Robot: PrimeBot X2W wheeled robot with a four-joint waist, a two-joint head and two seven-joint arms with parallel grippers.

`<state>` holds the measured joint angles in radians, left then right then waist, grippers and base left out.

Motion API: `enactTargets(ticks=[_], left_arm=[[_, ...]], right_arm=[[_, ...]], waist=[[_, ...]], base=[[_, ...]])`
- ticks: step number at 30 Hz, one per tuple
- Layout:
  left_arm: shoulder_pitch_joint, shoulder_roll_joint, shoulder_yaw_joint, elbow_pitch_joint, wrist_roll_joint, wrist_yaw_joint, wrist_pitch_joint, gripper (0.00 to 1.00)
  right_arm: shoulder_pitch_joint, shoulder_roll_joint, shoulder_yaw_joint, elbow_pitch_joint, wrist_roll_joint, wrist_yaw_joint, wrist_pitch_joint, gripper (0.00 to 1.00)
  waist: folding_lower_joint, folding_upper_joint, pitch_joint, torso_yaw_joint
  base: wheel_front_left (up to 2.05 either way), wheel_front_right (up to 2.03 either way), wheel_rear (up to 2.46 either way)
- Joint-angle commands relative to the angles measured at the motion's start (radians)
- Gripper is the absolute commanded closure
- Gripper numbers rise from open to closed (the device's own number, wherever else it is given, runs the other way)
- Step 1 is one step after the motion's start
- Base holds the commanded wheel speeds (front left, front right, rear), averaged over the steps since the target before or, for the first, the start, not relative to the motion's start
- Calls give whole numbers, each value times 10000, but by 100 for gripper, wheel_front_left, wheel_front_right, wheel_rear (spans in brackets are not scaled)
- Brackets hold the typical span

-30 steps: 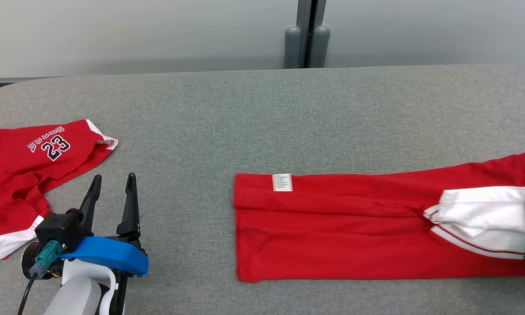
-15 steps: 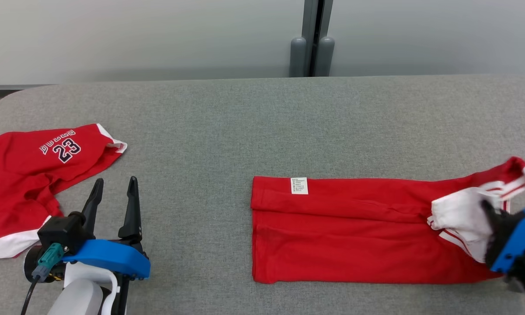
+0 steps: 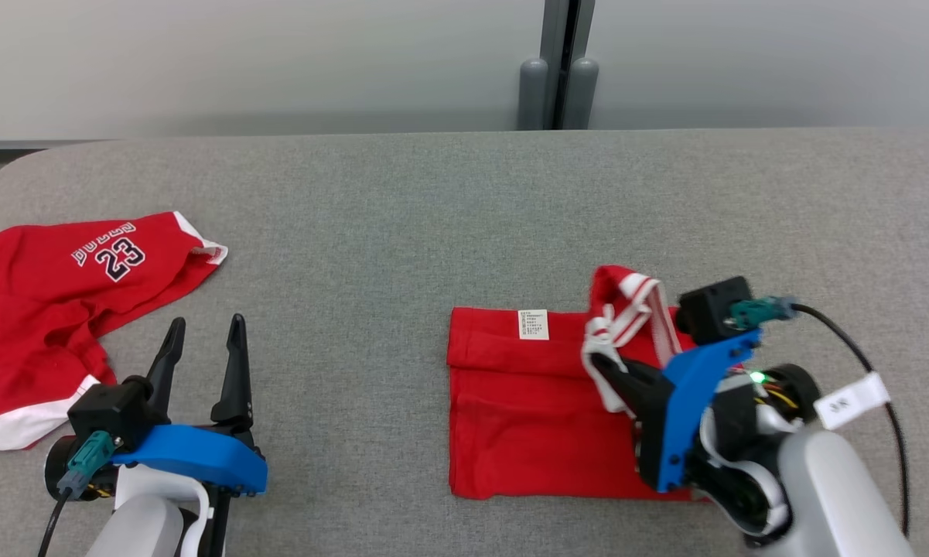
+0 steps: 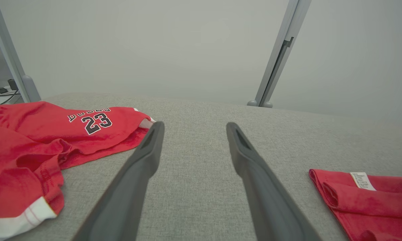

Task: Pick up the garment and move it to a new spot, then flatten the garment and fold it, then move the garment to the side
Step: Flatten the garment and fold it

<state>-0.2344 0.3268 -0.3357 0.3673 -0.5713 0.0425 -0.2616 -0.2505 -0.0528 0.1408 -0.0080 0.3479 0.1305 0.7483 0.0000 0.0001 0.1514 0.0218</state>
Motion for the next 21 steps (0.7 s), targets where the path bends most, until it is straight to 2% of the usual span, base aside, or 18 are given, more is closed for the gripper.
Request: enactTargets(ticks=[1,7,8,12,13,14,15,19,21], left_arm=[[-181,2,-21,-13,16,-41,-39,0],[-457,-91,-186,120,86,-155,-14,0],[-523,-137,-234,182,102,-188,-9,0],[-617,-224,-350,322,112,-233,-11,0],[-637,-246,-372,360,107,-258,-12,0],[-645,-274,-396,389,107,-266,-14,0],[-640,-293,-406,412,94,-273,-15,0],[-563,-286,-378,498,50,-301,-20,0],[-496,-264,-342,518,43,-289,-24,0]], right_arm=[[-348,16,311,356,224,5,-165,100],[-1608,16,1626,2355,1100,5,-893,100],[-1988,11,1894,2996,1218,5,-1149,100],[-2586,15,2394,4233,1487,5,-1561,100],[-2699,20,2514,4486,1594,5,-1643,85],[-2811,16,2598,4701,1661,5,-1765,64],[-2914,19,2681,4852,1765,5,-1896,0],[-3108,15,2840,5084,2358,5,-2461,0],[-3082,20,2810,4794,2854,5,-2727,0]], waist=[[0,-1,68,38],[0,-1,273,309],[0,-1,324,424],[0,-1,351,649],[0,-1,349,700],[0,-1,343,750],[0,-1,334,791],[0,-1,261,859],[0,-1,193,870]], base=[[0,0,0],[0,0,0],[0,0,0],[0,0,0],[0,0,0],[0,0,0],[0,0,0],[0,0,0],[0,0,0]])
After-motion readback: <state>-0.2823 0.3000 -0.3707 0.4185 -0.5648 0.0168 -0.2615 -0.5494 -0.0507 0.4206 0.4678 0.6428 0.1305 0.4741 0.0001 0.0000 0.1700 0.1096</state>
